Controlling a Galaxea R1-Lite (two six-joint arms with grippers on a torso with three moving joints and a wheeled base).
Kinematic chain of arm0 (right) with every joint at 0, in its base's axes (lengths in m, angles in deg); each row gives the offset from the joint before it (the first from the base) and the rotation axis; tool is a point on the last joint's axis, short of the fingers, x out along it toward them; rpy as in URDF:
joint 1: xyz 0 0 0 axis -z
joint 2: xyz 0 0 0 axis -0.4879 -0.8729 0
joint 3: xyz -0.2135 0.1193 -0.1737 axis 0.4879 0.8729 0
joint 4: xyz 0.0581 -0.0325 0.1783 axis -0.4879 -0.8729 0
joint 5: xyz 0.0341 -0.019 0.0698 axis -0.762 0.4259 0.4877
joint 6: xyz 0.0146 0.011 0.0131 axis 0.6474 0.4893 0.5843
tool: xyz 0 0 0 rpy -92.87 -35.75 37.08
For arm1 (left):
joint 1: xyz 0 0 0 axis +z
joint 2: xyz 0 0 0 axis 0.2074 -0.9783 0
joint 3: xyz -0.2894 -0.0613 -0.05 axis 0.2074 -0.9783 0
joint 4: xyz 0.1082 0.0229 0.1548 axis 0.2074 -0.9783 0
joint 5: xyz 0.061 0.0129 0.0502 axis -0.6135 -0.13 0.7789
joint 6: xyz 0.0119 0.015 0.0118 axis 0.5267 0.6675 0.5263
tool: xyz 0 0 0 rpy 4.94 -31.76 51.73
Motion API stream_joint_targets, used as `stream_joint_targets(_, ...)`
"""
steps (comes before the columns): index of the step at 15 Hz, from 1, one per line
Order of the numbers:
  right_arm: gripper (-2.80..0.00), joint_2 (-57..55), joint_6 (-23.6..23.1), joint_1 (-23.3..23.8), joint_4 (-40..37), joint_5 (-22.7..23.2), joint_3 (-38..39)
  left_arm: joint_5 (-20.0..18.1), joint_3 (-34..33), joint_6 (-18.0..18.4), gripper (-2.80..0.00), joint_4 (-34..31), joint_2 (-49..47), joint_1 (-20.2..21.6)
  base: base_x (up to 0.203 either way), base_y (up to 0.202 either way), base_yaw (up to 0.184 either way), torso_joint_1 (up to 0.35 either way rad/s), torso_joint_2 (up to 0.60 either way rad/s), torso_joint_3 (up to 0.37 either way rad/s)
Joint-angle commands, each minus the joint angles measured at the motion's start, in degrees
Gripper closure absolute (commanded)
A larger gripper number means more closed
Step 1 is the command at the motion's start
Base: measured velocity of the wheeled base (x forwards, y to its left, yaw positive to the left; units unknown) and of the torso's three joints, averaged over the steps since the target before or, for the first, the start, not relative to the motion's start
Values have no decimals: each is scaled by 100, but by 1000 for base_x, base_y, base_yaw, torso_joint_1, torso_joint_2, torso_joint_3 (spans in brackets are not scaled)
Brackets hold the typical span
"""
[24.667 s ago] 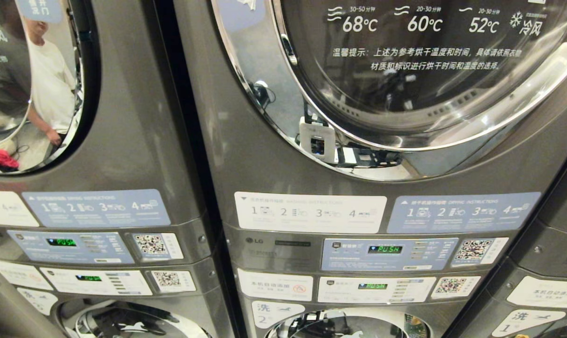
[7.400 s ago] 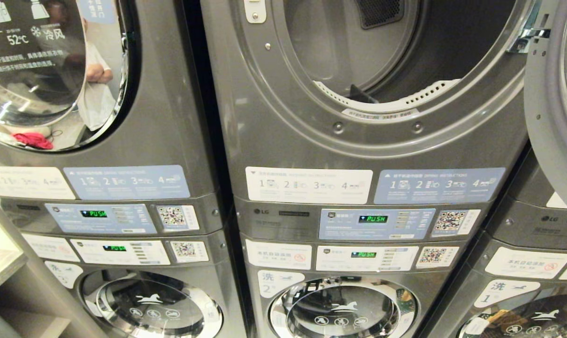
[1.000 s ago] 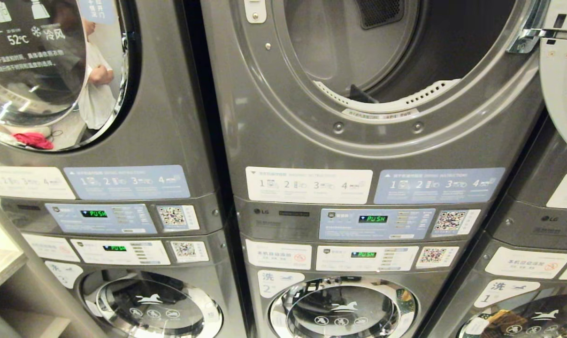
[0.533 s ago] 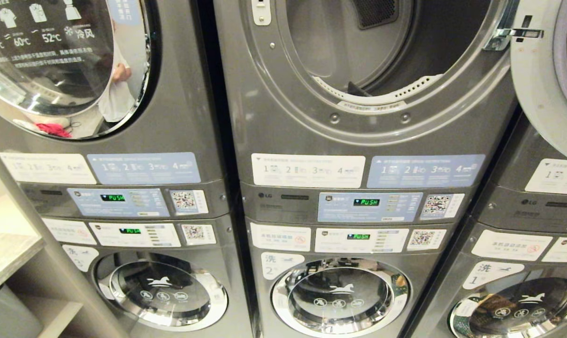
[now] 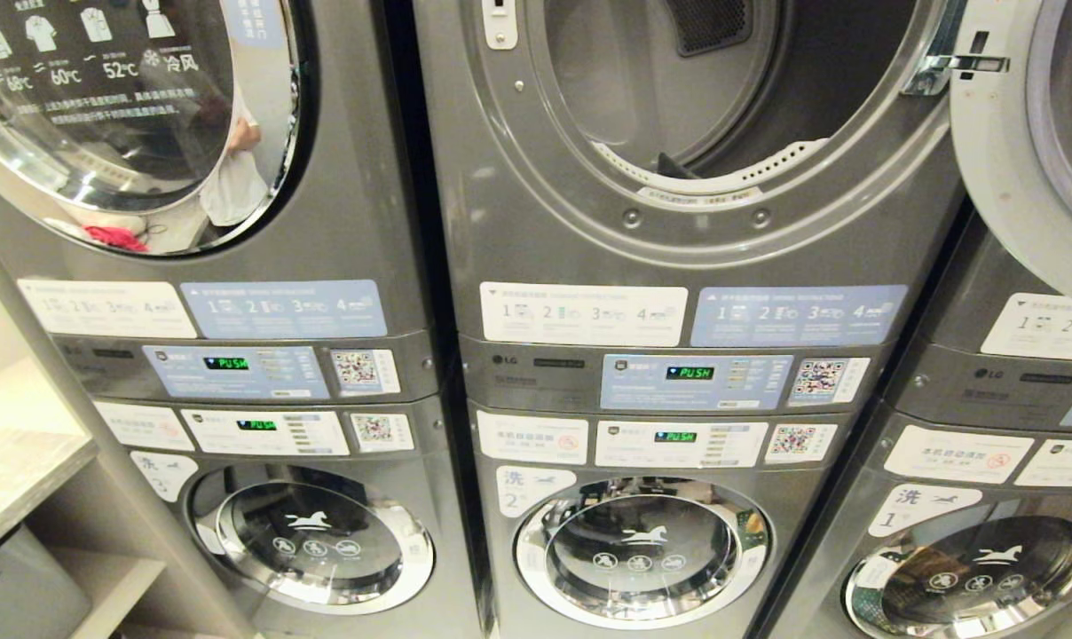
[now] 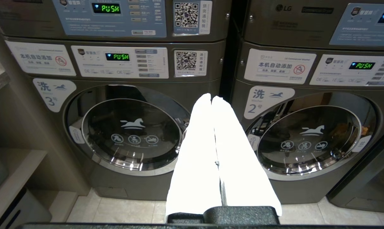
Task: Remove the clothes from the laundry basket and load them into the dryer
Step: Take the clothes out of the basket
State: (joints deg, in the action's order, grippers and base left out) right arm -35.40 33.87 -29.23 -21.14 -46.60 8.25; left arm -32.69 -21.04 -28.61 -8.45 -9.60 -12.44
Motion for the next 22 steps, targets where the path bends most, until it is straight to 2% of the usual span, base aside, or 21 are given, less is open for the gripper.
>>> stream_joint_targets(1,0,11,5,-6,-2,2,-3,1,0,2,0,-1,-9,4,1,-93,3,5,2,-2)
stream_joint_targets(22,0,3,49,-6,7,19,15,1,0,2,0,-1,-9,4,0,-193,1,4,2,3)
